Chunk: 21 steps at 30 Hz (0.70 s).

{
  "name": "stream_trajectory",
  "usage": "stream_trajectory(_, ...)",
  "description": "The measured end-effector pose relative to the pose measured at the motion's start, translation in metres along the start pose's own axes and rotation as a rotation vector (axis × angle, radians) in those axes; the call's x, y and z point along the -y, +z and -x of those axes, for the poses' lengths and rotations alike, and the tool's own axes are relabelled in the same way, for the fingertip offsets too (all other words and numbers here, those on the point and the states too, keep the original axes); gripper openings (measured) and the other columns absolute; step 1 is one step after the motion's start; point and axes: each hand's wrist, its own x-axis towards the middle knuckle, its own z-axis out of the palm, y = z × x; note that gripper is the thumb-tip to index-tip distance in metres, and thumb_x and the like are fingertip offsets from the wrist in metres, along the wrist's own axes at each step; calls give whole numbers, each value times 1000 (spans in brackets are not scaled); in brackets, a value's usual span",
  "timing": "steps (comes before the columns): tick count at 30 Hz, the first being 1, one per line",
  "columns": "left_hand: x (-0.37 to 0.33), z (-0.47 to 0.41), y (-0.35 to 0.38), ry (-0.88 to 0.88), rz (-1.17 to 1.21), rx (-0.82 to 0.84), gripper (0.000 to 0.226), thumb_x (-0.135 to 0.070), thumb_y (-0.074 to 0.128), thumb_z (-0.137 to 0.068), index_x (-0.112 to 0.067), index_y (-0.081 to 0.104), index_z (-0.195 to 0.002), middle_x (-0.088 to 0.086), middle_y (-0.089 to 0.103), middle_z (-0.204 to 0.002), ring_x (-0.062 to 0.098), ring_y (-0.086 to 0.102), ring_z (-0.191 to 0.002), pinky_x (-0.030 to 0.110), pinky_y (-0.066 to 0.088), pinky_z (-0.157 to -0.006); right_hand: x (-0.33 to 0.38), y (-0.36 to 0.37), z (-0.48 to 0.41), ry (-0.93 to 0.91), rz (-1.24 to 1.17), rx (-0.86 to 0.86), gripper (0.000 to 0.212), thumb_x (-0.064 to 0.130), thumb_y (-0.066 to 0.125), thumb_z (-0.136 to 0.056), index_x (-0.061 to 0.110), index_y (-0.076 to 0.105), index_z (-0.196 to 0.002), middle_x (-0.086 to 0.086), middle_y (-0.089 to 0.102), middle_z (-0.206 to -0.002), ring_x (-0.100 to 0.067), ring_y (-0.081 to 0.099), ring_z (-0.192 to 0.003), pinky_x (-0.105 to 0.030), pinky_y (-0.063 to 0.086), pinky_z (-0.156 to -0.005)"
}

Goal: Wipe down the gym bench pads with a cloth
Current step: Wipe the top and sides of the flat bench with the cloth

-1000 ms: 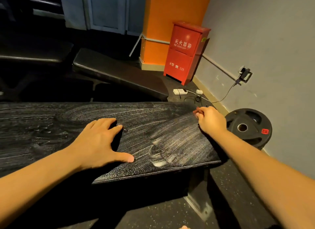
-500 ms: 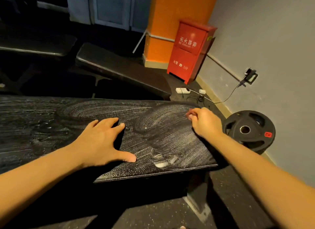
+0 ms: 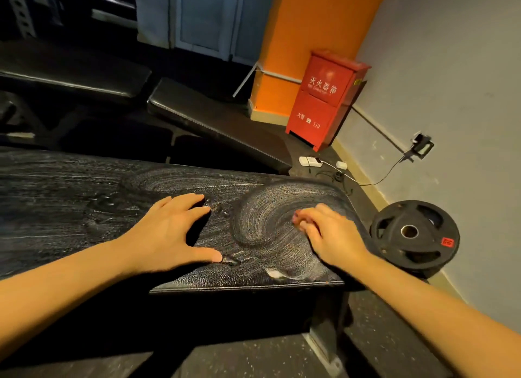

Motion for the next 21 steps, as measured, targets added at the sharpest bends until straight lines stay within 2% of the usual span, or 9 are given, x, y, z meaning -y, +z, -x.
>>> stream_trajectory(2, 5, 7, 0, 0, -3, -28, 128, -106, 31, -59, -25, 37, -157, -4, 23, -167, 16, 18, -154, 42, 17, -127, -18, 8, -32, 254, 109, -108, 19, 31, 47, -104, 27, 62, -115, -2, 60, -112, -28, 64, -101, -39, 49, -71)
stream_trajectory(4, 3, 13, -1, 4, -17, -16, 126, -105, 30, -60, -25, 38, -157, -3, 26, -166, 16, 22, -153, 41, 19, -126, 15, 22, -48, 305, 126, -114, 19, 30, 46, -105, 23, 61, -116, -7, 60, -118, -31, 62, -105, -37, 44, -70)
stream_trajectory(7, -3, 18, -4, 11, -55, 34, 126, -104, 25, -59, -26, 36, -158, -5, 27, -166, 14, 22, -152, 40, 16, -125, 107, 30, -17, -10, -69, -3, 21, 30, 49, -103, 30, 63, -118, 3, 59, -112, -20, 60, -103, -36, 50, -77)
stream_trajectory(10, -5, 19, -8, 4, -75, 101, 130, -106, 24, -54, -29, 30, -160, -7, 21, -167, 13, 16, -154, 45, 9, -127, 112, 16, 46, -330, -127, 81, 23, 25, 53, -96, 28, 64, -117, 5, 56, -98, -17, 57, -86, -32, 46, -68)
stream_trajectory(11, -4, 19, -9, 3, -73, 125, 131, -106, 24, -53, -30, 29, -160, -8, 20, -167, 12, 14, -154, 45, 7, -128, 90, 9, 53, -275, -105, 43, 23, 26, 53, -96, 31, 66, -116, 8, 57, -97, -14, 58, -85, -31, 47, -67)
stream_trajectory(13, -2, 21, -10, 7, -59, 137, 134, -107, 23, -50, -30, 28, -160, -9, 19, -167, 11, 13, -155, 45, 6, -128, 34, -4, 49, 34, -6, -22, 24, 31, 49, -100, 38, 68, -112, 13, 61, -103, -10, 62, -88, -31, 50, -70)
stream_trajectory(16, 3, 27, -7, 16, -68, 130, 138, -110, 15, -48, -30, 28, -160, -9, 20, -167, 12, 15, -154, 45, 8, -128, -22, -8, 30, 453, 197, -132, 27, 29, 46, -102, 28, 69, -117, -3, 64, -112, -26, 66, -92, -36, 52, -69)
stream_trajectory(19, 5, 29, -10, 13, -74, 141, 134, -109, 19, -50, -32, 28, -160, -9, 20, -167, 13, 16, -154, 44, 10, -127, 48, 10, 17, 389, 174, -151, 24, 27, 49, -101, 26, 70, -114, -4, 63, -109, -26, 65, -91, -34, 49, -67)
stream_trajectory(21, 1, 28, -11, 13, -87, 137, 136, -110, 17, -48, -32, 28, -160, -9, 20, -167, 13, 17, -153, 43, 11, -127, 112, 18, 29, 125, -20, -72, 21, 26, 51, -100, 28, 67, -113, 2, 58, -103, -20, 60, -90, -33, 48, -69)
